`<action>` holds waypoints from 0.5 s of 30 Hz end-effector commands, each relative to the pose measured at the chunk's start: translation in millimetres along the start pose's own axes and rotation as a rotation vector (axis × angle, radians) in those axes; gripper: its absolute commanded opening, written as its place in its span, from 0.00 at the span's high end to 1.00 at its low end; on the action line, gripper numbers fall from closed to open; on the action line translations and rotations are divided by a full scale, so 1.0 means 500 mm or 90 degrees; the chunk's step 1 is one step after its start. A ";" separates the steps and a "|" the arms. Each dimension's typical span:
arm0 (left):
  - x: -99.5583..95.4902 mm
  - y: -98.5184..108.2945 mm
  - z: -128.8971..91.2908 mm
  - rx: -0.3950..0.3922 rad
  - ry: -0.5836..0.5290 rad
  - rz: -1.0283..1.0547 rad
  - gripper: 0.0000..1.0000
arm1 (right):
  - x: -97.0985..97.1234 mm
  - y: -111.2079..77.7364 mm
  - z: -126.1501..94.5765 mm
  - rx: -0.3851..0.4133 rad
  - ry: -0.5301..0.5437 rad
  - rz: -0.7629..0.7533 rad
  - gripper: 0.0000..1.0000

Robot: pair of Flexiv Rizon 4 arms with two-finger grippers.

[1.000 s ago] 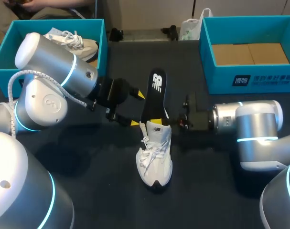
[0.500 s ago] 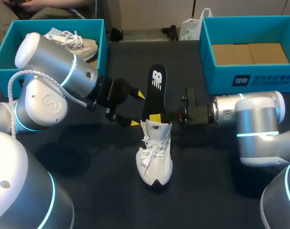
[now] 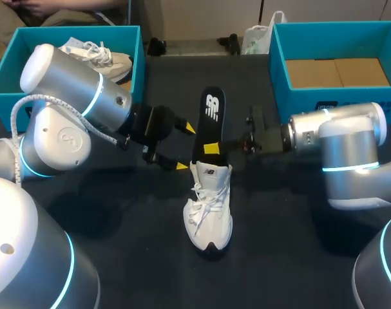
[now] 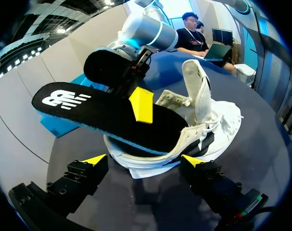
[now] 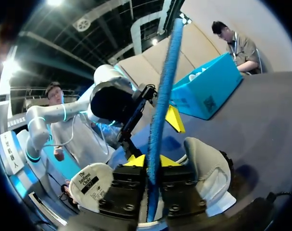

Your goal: Take the shoe out of the shoebox, open the shoe tongue, remove and reinsert the insole, then place the shoe into the shoebox

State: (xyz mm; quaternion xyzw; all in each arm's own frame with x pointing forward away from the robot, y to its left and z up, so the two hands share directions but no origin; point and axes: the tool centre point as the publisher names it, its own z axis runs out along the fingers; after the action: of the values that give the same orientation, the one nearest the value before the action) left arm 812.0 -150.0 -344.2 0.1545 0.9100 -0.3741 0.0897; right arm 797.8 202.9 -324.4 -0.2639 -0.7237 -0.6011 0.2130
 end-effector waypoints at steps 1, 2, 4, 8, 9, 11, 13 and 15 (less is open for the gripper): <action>-0.001 -0.001 0.001 -0.003 0.001 0.000 0.00 | -0.008 -0.003 -0.001 0.020 0.004 0.009 1.00; -0.001 -0.001 0.001 -0.003 0.001 0.000 0.00 | -0.008 -0.007 0.000 0.025 0.003 0.015 1.00; -0.001 -0.001 0.001 -0.003 0.001 0.000 0.00 | -0.007 -0.015 0.001 0.029 0.001 0.022 1.00; -0.001 -0.001 0.001 -0.003 0.001 0.000 0.00 | -0.002 -0.032 0.005 0.025 0.001 0.035 1.00; -0.001 -0.001 0.001 -0.003 0.001 0.000 0.00 | 0.000 -0.037 0.006 0.025 0.001 0.039 1.00; -0.001 -0.001 0.001 -0.003 0.001 0.000 0.00 | 0.003 -0.048 0.008 0.021 0.000 0.046 1.00; -0.001 -0.001 0.001 -0.003 0.001 0.000 0.00 | 0.006 -0.056 0.011 0.018 -0.001 0.053 1.00; -0.001 -0.001 0.001 -0.003 0.001 0.000 0.00 | 0.010 -0.065 0.014 0.016 -0.002 0.060 1.00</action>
State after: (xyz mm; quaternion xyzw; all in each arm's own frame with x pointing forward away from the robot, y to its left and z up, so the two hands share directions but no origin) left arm 812.0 -150.0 -344.2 0.1545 0.9100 -0.3741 0.0897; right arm 782.2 202.7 -342.9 -0.2903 -0.7204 -0.5792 0.2474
